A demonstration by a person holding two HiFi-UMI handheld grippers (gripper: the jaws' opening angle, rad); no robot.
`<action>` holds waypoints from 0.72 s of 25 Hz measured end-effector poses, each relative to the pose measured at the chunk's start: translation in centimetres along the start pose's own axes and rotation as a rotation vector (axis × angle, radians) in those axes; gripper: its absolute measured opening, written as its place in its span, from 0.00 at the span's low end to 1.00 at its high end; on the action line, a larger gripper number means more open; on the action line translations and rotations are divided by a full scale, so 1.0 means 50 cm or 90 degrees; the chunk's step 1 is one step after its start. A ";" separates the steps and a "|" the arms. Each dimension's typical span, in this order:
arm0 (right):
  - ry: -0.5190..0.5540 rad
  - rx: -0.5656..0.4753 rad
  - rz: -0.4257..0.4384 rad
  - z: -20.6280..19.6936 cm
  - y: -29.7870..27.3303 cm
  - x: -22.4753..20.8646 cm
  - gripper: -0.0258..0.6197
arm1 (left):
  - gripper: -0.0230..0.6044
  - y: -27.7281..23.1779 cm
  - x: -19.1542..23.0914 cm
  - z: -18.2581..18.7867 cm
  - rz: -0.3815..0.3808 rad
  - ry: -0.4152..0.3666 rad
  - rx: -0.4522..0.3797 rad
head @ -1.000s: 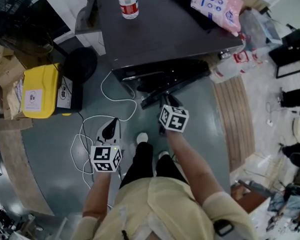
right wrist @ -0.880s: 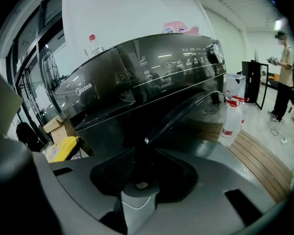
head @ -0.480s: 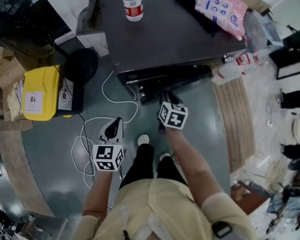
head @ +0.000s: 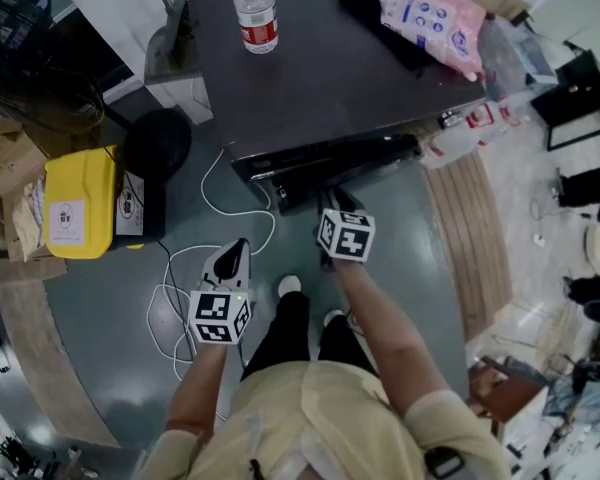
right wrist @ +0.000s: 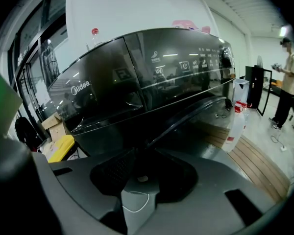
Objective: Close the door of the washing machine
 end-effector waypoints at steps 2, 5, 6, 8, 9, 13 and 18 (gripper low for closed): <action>0.013 -0.019 0.005 0.011 0.019 0.001 0.23 | 0.03 -0.005 0.000 0.004 -0.011 0.000 -0.003; 0.014 -0.045 0.015 0.030 0.054 0.002 0.23 | 0.03 -0.013 0.006 0.009 -0.023 0.002 -0.003; 0.008 -0.053 0.021 0.033 0.066 0.001 0.23 | 0.03 -0.015 0.006 0.011 -0.025 0.003 -0.002; 0.000 -0.066 0.034 0.033 0.090 -0.007 0.23 | 0.03 -0.019 0.000 0.015 -0.028 0.006 -0.003; -0.004 -0.070 0.039 0.030 0.103 -0.012 0.23 | 0.03 -0.019 -0.006 0.018 -0.029 0.007 -0.006; -0.016 -0.070 0.058 0.016 0.155 -0.034 0.23 | 0.03 -0.014 -0.043 0.035 -0.032 0.005 -0.019; -0.017 -0.067 0.078 -0.006 0.226 -0.071 0.23 | 0.03 0.004 -0.102 0.045 -0.033 0.013 -0.032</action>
Point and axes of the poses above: the fingertips, and each gripper's own axes: y backward along the fingers, x to its left, z out of its top, the point moved 8 cm from there along y, backward along the fingers, and after that the axes turned 1 degree about -x, right-handed, at the moved point
